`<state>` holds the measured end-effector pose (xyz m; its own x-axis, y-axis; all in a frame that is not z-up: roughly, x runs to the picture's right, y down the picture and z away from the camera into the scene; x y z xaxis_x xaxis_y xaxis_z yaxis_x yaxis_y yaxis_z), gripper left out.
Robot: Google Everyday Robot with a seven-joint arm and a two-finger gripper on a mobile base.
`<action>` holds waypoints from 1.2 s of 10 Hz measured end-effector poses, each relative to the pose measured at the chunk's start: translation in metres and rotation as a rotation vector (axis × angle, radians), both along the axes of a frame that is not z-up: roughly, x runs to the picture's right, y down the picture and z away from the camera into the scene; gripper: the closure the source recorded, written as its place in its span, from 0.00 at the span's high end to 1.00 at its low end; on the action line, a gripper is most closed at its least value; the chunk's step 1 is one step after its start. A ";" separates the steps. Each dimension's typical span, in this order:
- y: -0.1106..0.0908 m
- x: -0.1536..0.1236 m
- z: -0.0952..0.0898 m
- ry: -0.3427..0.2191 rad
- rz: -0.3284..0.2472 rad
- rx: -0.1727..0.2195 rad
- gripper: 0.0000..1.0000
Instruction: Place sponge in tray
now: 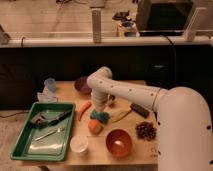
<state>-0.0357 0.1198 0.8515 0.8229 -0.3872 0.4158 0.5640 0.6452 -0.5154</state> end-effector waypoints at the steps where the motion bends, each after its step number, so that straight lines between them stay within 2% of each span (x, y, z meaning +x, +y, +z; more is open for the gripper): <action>1: 0.002 0.002 0.001 0.001 -0.005 0.007 0.79; 5: 0.001 0.010 0.001 0.017 0.023 0.009 0.80; 8: 0.003 0.014 0.003 0.035 0.047 -0.009 0.80; 12: 0.008 0.011 0.008 0.040 0.050 -0.028 0.80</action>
